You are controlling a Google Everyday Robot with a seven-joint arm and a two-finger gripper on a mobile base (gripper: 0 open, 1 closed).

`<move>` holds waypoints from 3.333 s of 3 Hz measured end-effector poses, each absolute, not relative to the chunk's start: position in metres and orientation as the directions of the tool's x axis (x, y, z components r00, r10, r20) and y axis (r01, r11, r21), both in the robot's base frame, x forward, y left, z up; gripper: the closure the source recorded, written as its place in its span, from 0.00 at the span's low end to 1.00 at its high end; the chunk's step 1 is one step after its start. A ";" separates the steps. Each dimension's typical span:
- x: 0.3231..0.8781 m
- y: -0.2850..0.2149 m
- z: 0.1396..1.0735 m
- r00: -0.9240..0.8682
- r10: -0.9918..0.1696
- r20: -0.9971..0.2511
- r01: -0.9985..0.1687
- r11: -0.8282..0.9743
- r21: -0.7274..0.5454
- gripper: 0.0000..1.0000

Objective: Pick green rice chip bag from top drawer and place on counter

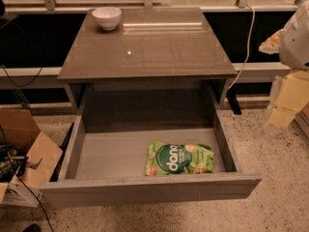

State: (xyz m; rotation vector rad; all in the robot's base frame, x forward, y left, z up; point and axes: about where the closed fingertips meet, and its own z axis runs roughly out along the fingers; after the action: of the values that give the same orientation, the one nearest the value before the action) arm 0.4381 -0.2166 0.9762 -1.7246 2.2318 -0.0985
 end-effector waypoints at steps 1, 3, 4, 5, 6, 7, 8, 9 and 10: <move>0.438 -0.217 0.976 -0.222 -0.953 -0.207 -0.931 0.270 -0.246 0.00; 0.455 -0.174 0.943 -0.303 -0.895 -0.327 -0.913 0.371 -0.169 0.00; 0.475 -0.156 0.909 -0.357 -0.841 -0.407 -0.899 0.428 -0.095 0.00; 0.480 -0.152 0.906 -0.357 -0.832 -0.425 -0.898 0.431 -0.087 0.00; 0.493 -0.142 0.896 -0.358 -0.804 -0.474 -0.903 0.427 -0.044 0.00; 0.521 -0.127 0.875 -0.342 -0.775 -0.532 -0.913 0.409 -0.009 0.00; 0.525 -0.127 0.866 -0.355 -0.768 -0.533 -0.909 0.418 0.004 0.00; 0.530 -0.126 0.855 -0.389 -0.750 -0.535 -0.892 0.451 0.017 0.00; 0.540 -0.131 0.815 -0.454 -0.691 -0.562 -0.860 0.504 0.075 0.00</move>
Offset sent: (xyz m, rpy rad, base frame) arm 0.0138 0.0367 -0.0296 0.1461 0.0470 -0.0956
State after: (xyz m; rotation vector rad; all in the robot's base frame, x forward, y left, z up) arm 0.5404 -0.1307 0.8146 -1.2745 2.2847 0.4870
